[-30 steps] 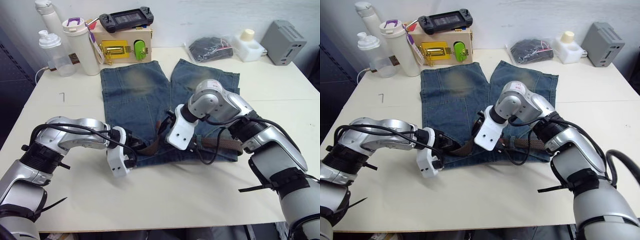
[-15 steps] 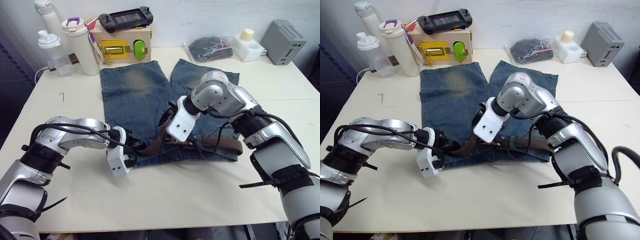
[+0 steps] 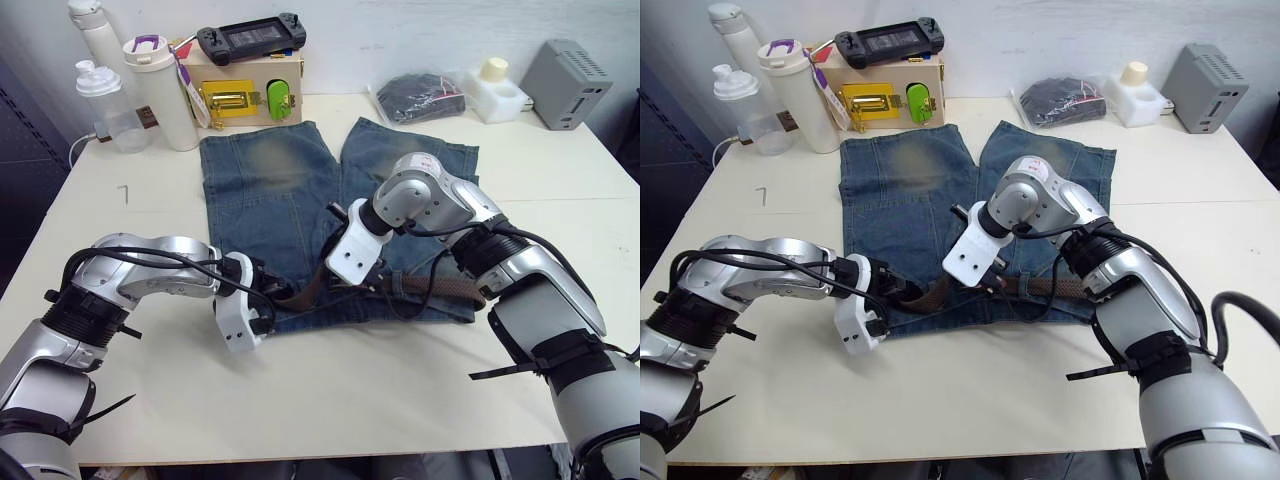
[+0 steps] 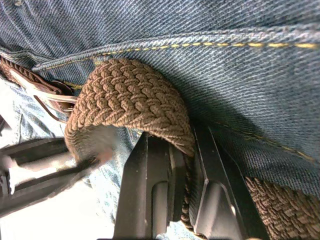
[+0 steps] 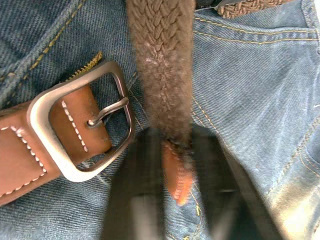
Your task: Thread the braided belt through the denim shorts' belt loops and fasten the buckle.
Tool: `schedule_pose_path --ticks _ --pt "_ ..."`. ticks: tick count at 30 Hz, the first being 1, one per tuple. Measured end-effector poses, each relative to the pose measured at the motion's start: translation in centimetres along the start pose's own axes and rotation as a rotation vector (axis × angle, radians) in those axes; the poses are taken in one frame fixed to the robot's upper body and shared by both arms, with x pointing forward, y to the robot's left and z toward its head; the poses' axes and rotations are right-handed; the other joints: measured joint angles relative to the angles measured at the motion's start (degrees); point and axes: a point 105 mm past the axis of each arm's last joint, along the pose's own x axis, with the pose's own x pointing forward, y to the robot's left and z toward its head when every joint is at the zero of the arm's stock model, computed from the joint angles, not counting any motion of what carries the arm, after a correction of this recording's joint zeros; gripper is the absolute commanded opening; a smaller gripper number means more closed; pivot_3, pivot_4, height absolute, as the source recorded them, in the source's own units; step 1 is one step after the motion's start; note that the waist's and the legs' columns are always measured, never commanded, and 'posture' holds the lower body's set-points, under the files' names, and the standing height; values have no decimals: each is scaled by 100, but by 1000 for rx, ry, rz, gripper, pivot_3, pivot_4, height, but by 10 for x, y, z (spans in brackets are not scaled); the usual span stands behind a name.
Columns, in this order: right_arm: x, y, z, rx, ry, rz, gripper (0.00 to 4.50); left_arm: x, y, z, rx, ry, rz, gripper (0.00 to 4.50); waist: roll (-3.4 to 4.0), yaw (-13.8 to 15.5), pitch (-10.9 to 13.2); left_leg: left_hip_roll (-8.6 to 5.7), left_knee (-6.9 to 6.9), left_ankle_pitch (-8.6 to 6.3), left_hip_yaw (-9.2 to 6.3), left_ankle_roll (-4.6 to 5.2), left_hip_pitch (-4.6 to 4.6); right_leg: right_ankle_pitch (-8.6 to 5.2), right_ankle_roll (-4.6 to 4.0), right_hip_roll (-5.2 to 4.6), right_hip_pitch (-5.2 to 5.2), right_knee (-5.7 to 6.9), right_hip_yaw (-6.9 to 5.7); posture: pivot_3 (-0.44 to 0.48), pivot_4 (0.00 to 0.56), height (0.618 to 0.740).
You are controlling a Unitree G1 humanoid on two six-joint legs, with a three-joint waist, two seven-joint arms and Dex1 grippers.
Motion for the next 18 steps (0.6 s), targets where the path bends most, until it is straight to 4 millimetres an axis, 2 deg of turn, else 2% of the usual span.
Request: schedule_pose_path --ticks 7,12,15,16,17,18 --pt "-4 -2 0 22 -3 -14 30 0 -2 -8 -78 52 14 0 2 -9 1 0 1 0 -1 0 -2 0 0 0 -2 2 1 0 150 645" --pt "-22 -5 0 136 -20 -149 0 -16 -15 -23 -339 160 66 2027 2 -11 1 1 1 -3 -24 -6 -5 0 0 -2 -3 7 2 0 150 645" --pt "-24 3 2 236 -44 -215 0 -27 -25 -22 -494 202 98 3381 2 -24 1 6 1 -8 -35 -15 -6 0 0 -7 -3 8 2 0 150 645" --pt "-24 4 3 259 -53 -239 0 -30 -26 -20 -548 210 115 3686 2 -30 1 9 1 -8 -35 -15 -9 0 -1 -6 -5 6 1 0 150 645" --pt "-23 4 8 281 -62 -283 0 -36 -30 -14 -659 208 143 4201 3 -60 1 11 0 -11 -41 -19 -10 0 -1 -6 -6 5 1 0 150 645" --pt "-23 7 9 311 -68 -320 0 -42 -32 -10 -750 205 171 4201 3 -72 0 11 0 -13 -51 -21 -9 0 -1 -6 -5 6 1 0 150 645"
